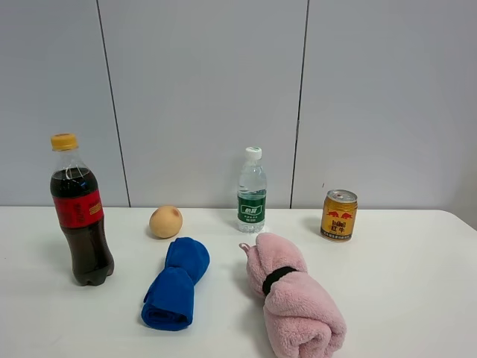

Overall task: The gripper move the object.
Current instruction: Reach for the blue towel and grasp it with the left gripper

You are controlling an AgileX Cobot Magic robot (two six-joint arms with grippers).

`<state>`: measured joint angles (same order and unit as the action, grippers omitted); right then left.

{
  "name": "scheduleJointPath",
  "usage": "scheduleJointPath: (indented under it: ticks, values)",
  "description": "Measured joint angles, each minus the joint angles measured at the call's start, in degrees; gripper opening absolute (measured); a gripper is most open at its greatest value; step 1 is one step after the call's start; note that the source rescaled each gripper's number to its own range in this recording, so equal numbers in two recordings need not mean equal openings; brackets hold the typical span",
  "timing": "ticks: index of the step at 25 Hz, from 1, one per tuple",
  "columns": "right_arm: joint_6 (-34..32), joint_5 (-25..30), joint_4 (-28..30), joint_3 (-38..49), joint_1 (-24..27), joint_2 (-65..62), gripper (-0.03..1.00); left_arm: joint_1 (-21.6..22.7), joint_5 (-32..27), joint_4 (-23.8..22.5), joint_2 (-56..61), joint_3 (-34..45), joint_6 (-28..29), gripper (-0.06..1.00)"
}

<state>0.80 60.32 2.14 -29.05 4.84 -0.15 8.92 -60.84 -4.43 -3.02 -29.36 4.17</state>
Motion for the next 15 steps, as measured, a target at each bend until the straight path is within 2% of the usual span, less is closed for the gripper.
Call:
scheduleJointPath:
  ticks: [15]
  values:
    - [0.00,0.00,0.00,0.00,0.00,0.00,1.00,0.00,0.00,0.00,0.00,0.00,-0.53,1.00]
